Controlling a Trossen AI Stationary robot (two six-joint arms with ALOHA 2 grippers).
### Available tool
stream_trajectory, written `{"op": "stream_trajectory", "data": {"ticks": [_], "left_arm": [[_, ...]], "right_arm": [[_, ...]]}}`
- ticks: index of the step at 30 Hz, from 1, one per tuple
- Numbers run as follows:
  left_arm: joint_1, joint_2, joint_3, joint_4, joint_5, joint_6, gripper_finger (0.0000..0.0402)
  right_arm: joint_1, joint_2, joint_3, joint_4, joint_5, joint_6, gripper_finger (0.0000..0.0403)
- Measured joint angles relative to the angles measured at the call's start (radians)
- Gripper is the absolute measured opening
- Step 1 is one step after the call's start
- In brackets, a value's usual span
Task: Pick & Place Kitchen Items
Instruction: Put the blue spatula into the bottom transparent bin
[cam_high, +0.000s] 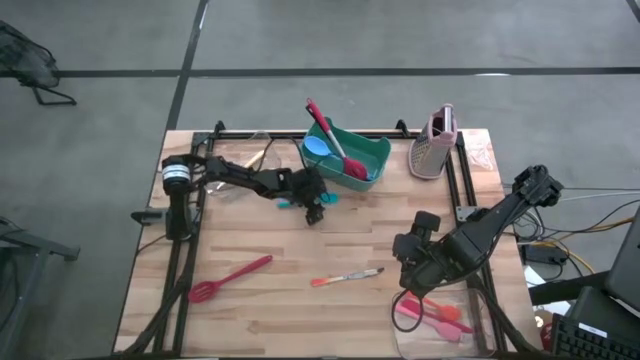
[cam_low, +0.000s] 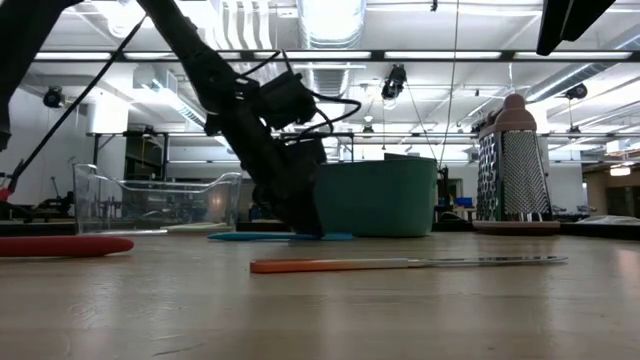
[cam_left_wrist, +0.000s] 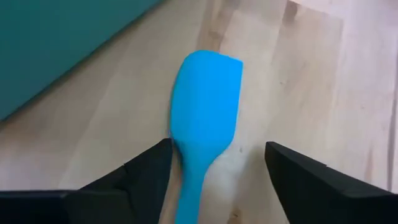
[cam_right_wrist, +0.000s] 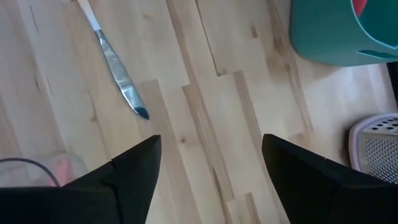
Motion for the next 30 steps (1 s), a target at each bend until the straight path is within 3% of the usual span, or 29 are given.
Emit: {"op": "stream_trajectory", "data": {"ticks": [8,13,19,23,30], "left_arm": [[-0.036,-0.003,-0.037,-0.025,0.003,-0.002,0.0171],[-0.087,-0.002,-0.037,-0.037,0.091,0.01,0.0088],[-0.114,-0.016,-0.038,-0.039,0.062,0.042,0.0022],[-0.115,-0.049,-0.04,-0.028,0.061,0.018,0.0017],[-0.132,-0.089,-0.022,-0.01,0.078,-0.001,0.0097]], "right_arm": [[0.0,0.0,-0.001,0.012,-0.001,-0.004,0.0244],[0.0,0.0,-0.001,0.013,-0.001,-0.005,0.0227],[0.0,0.0,-0.001,0.014,-0.001,-0.005,0.0214],[0.0,0.0,-0.001,0.015,-0.001,-0.005,0.0207],[0.0,0.0,-0.001,0.016,-0.001,-0.005,0.0196]]}}
